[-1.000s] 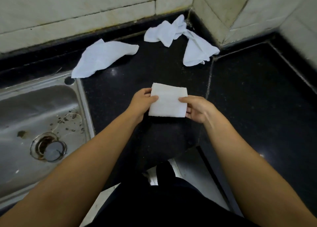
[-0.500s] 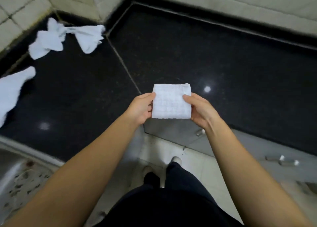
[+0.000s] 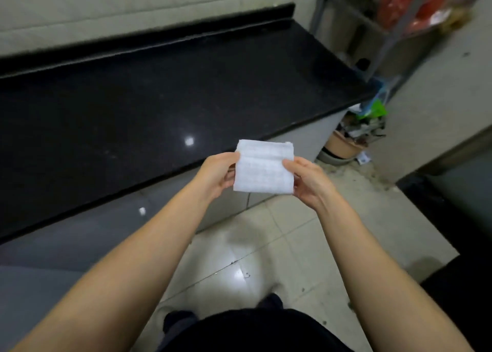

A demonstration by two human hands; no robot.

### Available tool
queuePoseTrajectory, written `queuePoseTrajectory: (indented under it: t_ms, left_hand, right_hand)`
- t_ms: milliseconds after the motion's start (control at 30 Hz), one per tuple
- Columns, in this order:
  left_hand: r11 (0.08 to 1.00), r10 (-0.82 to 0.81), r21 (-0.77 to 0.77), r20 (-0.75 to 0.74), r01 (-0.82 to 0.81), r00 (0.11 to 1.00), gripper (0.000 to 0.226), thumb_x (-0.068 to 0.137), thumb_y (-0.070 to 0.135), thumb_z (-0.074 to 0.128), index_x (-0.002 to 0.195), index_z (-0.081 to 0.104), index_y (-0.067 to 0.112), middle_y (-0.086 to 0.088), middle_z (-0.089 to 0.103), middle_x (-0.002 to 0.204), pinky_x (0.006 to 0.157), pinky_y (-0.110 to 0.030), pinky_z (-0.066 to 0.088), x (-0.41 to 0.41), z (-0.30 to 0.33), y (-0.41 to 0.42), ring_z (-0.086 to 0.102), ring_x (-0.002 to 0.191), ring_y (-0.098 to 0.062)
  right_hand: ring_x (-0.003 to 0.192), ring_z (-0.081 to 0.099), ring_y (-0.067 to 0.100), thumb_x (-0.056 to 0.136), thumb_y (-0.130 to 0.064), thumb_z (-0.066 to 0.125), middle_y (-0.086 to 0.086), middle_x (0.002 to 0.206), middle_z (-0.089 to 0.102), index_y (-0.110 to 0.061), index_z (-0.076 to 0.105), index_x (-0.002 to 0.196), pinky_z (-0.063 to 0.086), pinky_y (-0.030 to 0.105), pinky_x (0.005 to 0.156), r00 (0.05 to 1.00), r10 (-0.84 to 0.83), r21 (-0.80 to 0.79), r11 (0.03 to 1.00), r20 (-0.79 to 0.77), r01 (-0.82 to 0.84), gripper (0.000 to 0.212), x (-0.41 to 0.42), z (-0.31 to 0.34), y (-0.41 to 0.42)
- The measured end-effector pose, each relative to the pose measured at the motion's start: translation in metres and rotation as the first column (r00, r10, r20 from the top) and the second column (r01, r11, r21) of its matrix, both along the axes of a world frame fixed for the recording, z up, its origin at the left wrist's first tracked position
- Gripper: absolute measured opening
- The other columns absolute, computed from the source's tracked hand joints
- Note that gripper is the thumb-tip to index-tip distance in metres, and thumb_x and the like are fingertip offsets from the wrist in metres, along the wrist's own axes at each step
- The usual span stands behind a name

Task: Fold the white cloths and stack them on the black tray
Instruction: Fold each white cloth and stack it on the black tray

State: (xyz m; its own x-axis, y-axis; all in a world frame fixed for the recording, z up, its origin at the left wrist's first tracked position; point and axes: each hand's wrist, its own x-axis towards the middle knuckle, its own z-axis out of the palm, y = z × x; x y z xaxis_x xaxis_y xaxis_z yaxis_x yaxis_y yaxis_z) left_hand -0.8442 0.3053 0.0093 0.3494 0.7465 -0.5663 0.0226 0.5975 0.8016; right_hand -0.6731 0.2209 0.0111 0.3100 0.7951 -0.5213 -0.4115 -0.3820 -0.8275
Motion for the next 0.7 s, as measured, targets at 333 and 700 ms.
queuePoseTrajectory:
  t_ms: [333,700]
  left_hand:
    - [0.921,-0.381,-0.071,0.029,0.382,0.924,0.011,0.091,0.015,0.057,0.102,0.06,0.014,-0.004,0.066,0.095,0.065,-0.031,0.058,0.241,0.032,0.005,0.066,0.081,-0.017]
    - [0.887,-0.46,0.084,0.088,0.453,0.884,0.005,0.091,0.011,0.056,0.089,0.059,0.015,-0.004,0.065,0.089,0.07,-0.031,0.054,0.436,0.079,0.145,0.064,0.079,-0.016]
  right_hand:
    - [0.077,0.064,0.015,0.089,-0.007,0.06,0.001,0.087,0.067,-0.016,0.062,0.082,0.059,0.024,0.059,0.985,-0.17,-0.073,0.982,0.029,0.172,0.012,0.238,0.033,-0.052]
    - [0.071,0.068,0.013,0.089,-0.006,0.059,0.003,0.084,0.069,-0.013,0.061,0.083,0.06,0.029,0.063,0.969,-0.23,0.106,0.97,0.091,0.22,0.009,0.427,0.076,0.074]
